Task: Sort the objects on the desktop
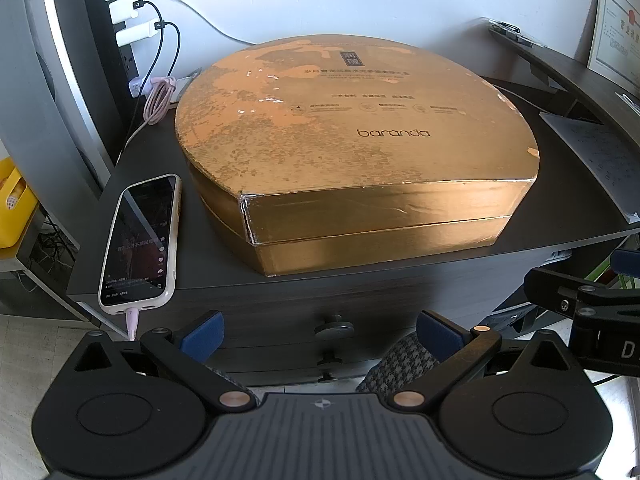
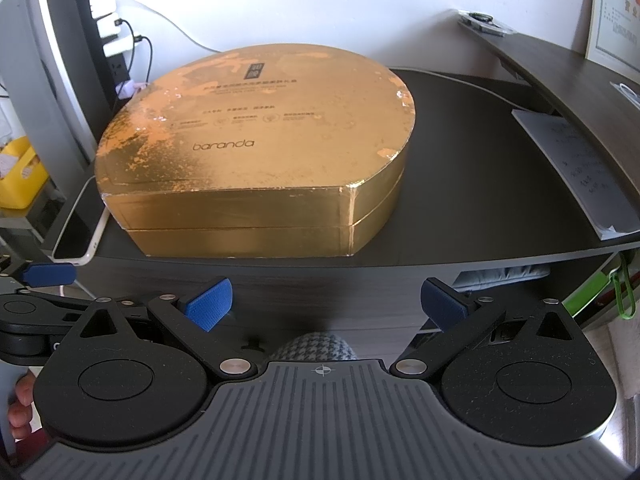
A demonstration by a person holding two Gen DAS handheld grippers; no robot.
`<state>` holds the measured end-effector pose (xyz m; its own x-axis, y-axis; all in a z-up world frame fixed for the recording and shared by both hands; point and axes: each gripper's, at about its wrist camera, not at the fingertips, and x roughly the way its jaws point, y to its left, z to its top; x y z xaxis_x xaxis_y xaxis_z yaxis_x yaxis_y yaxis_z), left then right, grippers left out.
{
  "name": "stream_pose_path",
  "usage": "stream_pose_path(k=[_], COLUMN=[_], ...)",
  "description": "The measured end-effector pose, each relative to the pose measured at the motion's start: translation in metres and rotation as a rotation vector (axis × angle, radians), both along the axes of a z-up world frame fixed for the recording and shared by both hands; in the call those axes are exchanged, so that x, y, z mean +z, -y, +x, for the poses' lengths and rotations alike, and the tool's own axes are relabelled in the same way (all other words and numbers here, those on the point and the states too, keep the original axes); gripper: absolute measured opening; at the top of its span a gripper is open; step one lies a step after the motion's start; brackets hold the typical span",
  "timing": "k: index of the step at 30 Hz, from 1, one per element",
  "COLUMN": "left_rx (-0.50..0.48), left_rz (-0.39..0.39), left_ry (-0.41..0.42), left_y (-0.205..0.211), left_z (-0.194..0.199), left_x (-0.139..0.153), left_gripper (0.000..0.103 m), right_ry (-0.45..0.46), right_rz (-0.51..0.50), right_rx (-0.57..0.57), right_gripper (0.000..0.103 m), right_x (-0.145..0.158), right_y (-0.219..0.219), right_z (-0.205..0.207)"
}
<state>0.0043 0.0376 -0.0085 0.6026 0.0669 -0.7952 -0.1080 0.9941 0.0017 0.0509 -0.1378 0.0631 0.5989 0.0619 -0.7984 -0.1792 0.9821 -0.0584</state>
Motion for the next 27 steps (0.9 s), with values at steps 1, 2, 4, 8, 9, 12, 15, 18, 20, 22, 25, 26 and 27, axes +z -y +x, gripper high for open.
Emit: stream_pose_path(k=[1,2,4,8,9,12,15,18,20,22,25,26,27], left_rx=[-0.001,-0.002,-0.003,-0.003,-0.003,-0.002,-0.001,-0.001,0.0,0.0,0.001,0.001,0.001], left_rz=[0.0,0.001,0.002,0.003,0.002,0.002,-0.001,-0.004,-0.003,-0.003,-0.003,-0.003,-0.002], left_ry=[0.0,0.0,0.001,0.002,0.001,0.001,0.001,0.001,0.001,0.001,0.0,-0.001,-0.002], left_y=[0.0002,0.0004,0.0008,0.0006,0.0006,0.0004,-0.0003,-0.001,-0.0012,-0.0012,-0.0012,-0.0013,-0.0013], left_z=[-0.0001,-0.0003,-0.0006,-0.001,-0.0011,-0.0013,-0.0016,-0.0019,-0.0017,-0.0016,-0.0015,-0.0014,-0.0014], left_x=[-0.0001,-0.0001,0.0002,0.0002,0.0001,0.0001,0.0001,-0.0001,-0.0003,-0.0005,-0.0008,-0.001,-0.0012], left_gripper=[0.102,0.102,0.102,0.102,0.102,0.102,0.102,0.102,0.102,0.102,0.102,0.102,0.102], right_ry=[0.0,0.0,0.001,0.002,0.002,0.002,0.001,0.001,0.0,-0.001,-0.002,-0.002,-0.002], right_rz=[0.0,0.001,0.002,0.003,0.003,0.002,0.001,-0.001,-0.001,-0.002,-0.002,-0.002,-0.002], right_rx=[0.0,-0.001,-0.002,-0.004,-0.004,-0.003,-0.002,-0.001,-0.002,-0.001,-0.001,-0.001,-0.001], right_gripper=[0.103,0.103,0.103,0.103,0.103,0.103,0.103,0.103,0.103,0.103,0.103,0.103,0.103], right_x=[-0.0002,-0.0003,-0.0004,-0.0003,-0.0003,-0.0003,-0.0002,0.0001,-0.0001,-0.0002,-0.0003,-0.0004,-0.0004], right_y=[0.0003,0.0005,0.001,0.0015,0.0014,0.0014,0.0011,0.0005,-0.0001,-0.0004,-0.0007,-0.0008,-0.0009], right_z=[-0.0003,-0.0006,-0.0012,-0.0022,-0.0025,-0.0026,-0.0022,-0.0021,-0.0021,-0.0018,-0.0017,-0.0016,-0.0016])
